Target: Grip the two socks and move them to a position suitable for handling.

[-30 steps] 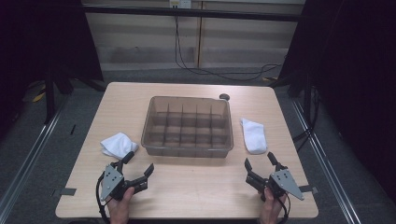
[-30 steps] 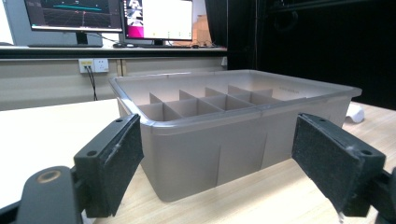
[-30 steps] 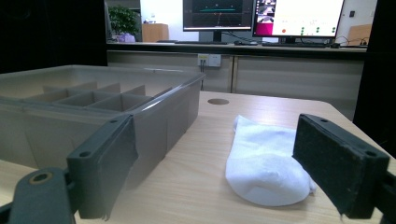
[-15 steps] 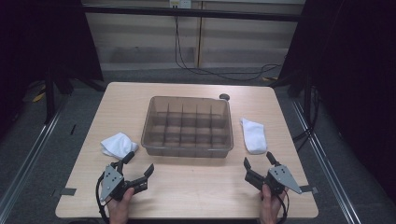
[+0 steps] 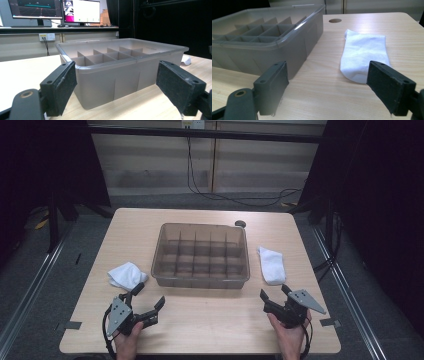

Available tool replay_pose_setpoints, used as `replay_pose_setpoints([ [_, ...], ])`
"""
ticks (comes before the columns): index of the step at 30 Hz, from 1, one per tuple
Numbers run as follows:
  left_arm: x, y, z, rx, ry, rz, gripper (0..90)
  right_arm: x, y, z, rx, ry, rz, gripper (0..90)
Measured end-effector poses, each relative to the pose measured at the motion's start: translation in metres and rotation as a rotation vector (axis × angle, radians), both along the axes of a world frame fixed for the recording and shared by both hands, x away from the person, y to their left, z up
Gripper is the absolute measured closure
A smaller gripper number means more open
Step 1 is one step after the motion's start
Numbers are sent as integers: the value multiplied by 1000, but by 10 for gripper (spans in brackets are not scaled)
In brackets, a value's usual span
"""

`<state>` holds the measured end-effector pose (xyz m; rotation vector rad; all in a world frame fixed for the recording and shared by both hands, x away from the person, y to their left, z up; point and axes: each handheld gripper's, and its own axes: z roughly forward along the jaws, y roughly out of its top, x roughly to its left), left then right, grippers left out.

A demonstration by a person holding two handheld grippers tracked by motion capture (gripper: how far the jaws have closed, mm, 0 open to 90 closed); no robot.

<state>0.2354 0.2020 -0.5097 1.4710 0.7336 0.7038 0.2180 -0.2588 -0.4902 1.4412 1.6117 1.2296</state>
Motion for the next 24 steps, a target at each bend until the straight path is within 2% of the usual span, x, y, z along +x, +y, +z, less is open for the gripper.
replay_pose_setpoints([
  [2, 0, 0, 0, -2, 0, 1, 163, 2, 0, 3, -2, 0, 0, 171],
  [3, 0, 0, 0, 8, -1, -1, 163, 5, -1, 7, 10, 1, 14, 206],
  [6, 0, 0, 0, 8, -1, 0, 163, 10, -3, 12, -14, 6, 11, 207],
  [7, 0, 0, 0, -2, 1, -2, 164, 16, -5, 15, -34, 29, 9, 201],
  [11, 0, 1, 0, 8, -1, -5, 164, 29, -13, 20, 11, 86, 30, 200],
  [15, 0, 0, 0, 4, -1, -8, 164, 37, -17, 25, 20, 102, 31, 202],
  [18, 0, 0, 0, 3, -1, -11, 164, 53, -23, 29, 5, 173, 73, 190],
  [20, 0, 0, 0, 3, 0, -11, 164, 57, -25, 30, -2, 185, 78, 205],
  [21, 0, 0, 0, 3, -1, -11, 164, 65, -29, 31, -15, 217, 91, 206],
  [23, 0, 0, 0, 3, -1, -11, 164, 72, -32, 31, -25, 245, 97, 210],
  [24, 0, 0, 0, 3, 0, -11, 164, 72, -32, 31, -25, 245, 97, 210],
])
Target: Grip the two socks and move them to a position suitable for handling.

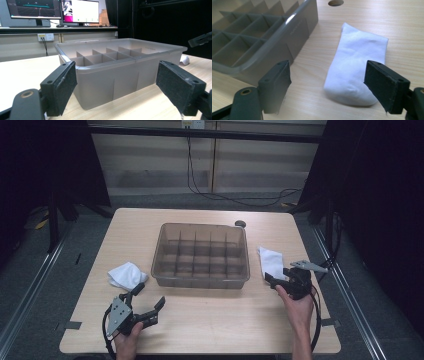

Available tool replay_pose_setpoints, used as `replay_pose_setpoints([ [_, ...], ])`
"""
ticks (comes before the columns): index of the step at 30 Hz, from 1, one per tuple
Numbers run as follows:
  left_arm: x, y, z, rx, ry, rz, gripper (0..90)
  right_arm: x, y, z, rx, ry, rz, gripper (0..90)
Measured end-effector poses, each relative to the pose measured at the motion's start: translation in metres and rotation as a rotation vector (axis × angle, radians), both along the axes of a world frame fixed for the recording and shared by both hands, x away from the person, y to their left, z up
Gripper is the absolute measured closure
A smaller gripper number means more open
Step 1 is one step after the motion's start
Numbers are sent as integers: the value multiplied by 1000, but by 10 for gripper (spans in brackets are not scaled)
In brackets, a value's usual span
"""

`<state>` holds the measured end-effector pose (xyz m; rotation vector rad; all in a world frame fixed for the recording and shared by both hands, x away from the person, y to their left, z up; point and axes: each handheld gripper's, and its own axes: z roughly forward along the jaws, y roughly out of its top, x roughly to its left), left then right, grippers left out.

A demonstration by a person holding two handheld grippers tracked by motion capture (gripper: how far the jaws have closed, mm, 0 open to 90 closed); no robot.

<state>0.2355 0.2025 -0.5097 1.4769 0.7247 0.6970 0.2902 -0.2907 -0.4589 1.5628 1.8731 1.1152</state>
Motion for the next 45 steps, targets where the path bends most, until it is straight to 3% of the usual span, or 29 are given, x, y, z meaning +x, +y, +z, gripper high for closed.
replay_pose_setpoints([
  [5, 0, 0, 0, -1, -1, -1, 164, 24, -6, 0, -44, 97, 32, 208],
  [7, 0, 0, 0, 3, -2, -3, 164, 39, -7, 3, -76, 158, 55, 215],
  [9, 0, 0, 0, 0, -1, -3, 164, 43, -7, 5, -86, 176, 62, 229],
  [11, 0, 0, 0, -1, -3, -3, 164, 52, -6, 7, -117, 211, 79, 275],
  [14, 0, 0, 0, 0, -3, -4, 164, 68, 2, 10, -180, 295, 113, 259],
  [15, 0, 0, 0, 0, -3, -4, 164, 68, 2, 10, -180, 295, 113, 259],
  [19, 0, 0, 0, -1, -3, -4, 164, 86, -2, 8, -219, 364, 110, 237],
  [22, 0, 0, 0, -1, -3, -4, 164, 92, -5, 8, -229, 373, 86, 206],
  [23, 0, 0, 0, -1, -3, -4, 164, 98, -7, 7, -215, 405, 83, 186],
  [27, 0, 0, 0, -1, -3, -4, 164, 107, -4, 5, -245, 460, 95, 195],
  [30, 0, 0, 0, -1, -4, -7, 164, 117, -4, -2, -239, 500, 99, 228],
  [35, 0, 1, 0, 3, -5, -8, 164, 124, -4, -8, -266, 527, 83, 224],
  [38, 0, 1, 0, 2, -5, -10, 164, 127, -6, -14, -235, 549, 80, 213],
  [45, 0, 1, 0, -1, -5, -11, 164, 134, -4, -21, -284, 565, 58, 194],
])
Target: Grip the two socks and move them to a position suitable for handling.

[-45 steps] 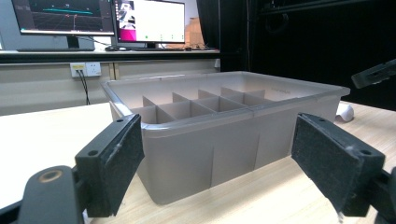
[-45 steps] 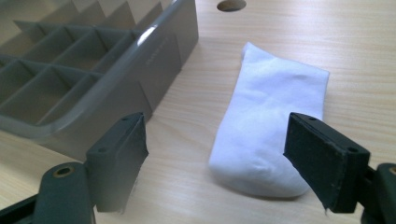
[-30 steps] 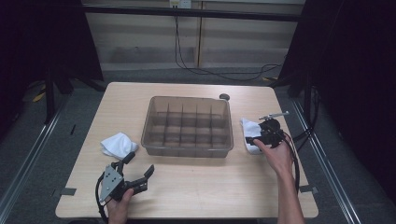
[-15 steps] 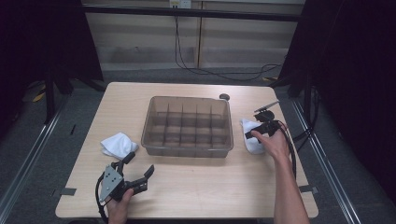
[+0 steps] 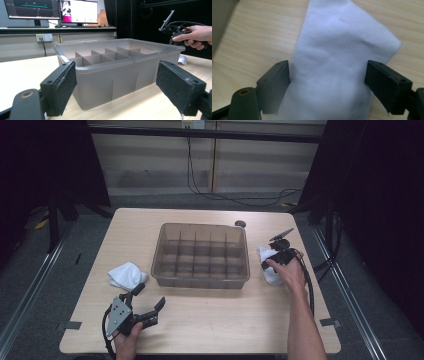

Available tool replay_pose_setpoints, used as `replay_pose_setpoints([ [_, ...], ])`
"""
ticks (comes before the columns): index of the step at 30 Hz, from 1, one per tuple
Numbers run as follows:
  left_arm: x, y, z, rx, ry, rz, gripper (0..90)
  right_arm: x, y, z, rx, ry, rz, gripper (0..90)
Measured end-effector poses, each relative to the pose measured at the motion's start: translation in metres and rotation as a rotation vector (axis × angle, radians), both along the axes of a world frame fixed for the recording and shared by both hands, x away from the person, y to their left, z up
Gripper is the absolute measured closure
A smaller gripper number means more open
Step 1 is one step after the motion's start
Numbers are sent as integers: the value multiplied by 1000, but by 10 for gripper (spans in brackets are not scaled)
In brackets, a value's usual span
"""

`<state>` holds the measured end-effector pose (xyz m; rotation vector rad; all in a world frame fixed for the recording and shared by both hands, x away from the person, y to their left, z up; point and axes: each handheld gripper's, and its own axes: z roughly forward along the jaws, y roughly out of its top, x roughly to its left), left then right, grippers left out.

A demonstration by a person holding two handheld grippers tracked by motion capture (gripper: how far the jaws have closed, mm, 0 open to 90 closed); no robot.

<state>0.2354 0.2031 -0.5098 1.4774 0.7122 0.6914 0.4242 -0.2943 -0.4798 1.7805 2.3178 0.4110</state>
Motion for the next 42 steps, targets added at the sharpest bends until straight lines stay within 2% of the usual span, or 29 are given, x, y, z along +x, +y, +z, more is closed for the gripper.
replay_pose_setpoints([
  [3, 0, 0, 0, 0, 0, -1, 164, 3, -2, 1, -1, 10, -7, 212],
  [5, 0, 0, 0, -2, 0, -2, 164, 5, -3, 5, -8, -11, -18, 228],
  [9, 0, 0, 0, -2, 0, -4, 164, 7, -4, 2, 1, 17, -23, 204],
  [11, 0, 0, 0, -2, 0, -5, 164, 9, -2, -2, -23, 33, -17, 163],
  [12, 0, 0, 0, -2, 0, -5, 164, 9, -1, -2, -45, 37, -13, 161],
  [17, 0, 0, 0, 2, -3, -5, 164, 11, -1, -2, -35, 57, -51, 190],
  [19, 0, 0, 0, 1, -1, -6, 164, 10, -2, -1, -33, 64, -73, 249],
  [20, 0, 0, 0, 2, -3, -5, 164, 11, -2, 1, -37, 83, -80, 299],
  [23, -1, 0, 0, -2, -1, -2, 163, 10, -4, 5, -35, 99, -91, 482],
  [24, -1, 0, 0, -2, -1, -3, 163, 10, -4, 5, -35, 99, -91, 482],
  [27, -1, 0, 0, -1, -1, -4, 164, 8, -4, 6, -33, 100, -89, 560],
  [28, 1, 1, 0, 16, -9, -27, 164, 8, -5, 7, -36, 108, -87, 657],
  [29, 1, 1, 0, 16, -9, -27, 164, 7, -5, 7, -32, 110, -85, 691],
  [35, 1, 1, 0, 15, -9, -28, 165, 5, -5, 8, -34, 116, -94, 764],
  [36, 0, 0, 0, -1, -1, -9, 165, 5, -3, 8, -40, 119, -90, 770],
  [37, 1, 1, 0, 16, -9, -28, 165, 5, -3, 8, -40, 124, -89, 773],
  [41, 0, 0, 0, 3, -3, -14, 165, 3, -4, 10, 20, 162, -82, 779],
  [42, -1, 0, 0, -5, 1, -8, 165, 2, -4, 10, 19, 159, -75, 780],
])
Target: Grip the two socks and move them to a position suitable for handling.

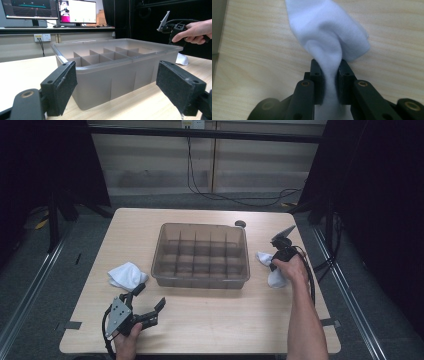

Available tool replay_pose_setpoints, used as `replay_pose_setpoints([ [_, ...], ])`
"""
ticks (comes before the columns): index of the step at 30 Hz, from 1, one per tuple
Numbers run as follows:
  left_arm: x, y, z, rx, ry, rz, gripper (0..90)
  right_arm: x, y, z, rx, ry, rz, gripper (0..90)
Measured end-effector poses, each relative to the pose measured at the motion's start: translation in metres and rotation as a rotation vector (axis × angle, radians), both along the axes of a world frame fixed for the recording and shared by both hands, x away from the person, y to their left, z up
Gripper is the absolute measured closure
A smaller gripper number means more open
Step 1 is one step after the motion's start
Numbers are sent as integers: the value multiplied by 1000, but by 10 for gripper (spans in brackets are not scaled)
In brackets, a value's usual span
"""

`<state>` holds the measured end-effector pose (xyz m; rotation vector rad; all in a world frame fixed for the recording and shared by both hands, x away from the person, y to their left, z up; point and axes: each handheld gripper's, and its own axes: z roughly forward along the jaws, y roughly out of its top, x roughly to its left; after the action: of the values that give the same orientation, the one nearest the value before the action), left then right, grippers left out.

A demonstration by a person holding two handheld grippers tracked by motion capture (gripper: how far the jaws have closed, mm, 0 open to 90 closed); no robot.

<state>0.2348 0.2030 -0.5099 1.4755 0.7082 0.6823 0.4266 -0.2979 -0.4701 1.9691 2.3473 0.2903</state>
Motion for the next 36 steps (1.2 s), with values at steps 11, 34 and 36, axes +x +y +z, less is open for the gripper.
replay_pose_setpoints([
  [11, 0, 0, 0, 5, -3, 0, 165, -6, 2, 16, 36, -37, 16, 780],
  [34, 0, 0, 0, 1, 0, -7, 166, -51, -5, 45, 56, -67, 24, 780],
  [36, 0, 0, 0, 3, 0, 0, 166, -58, -4, 44, 49, -62, 19, 780],
])
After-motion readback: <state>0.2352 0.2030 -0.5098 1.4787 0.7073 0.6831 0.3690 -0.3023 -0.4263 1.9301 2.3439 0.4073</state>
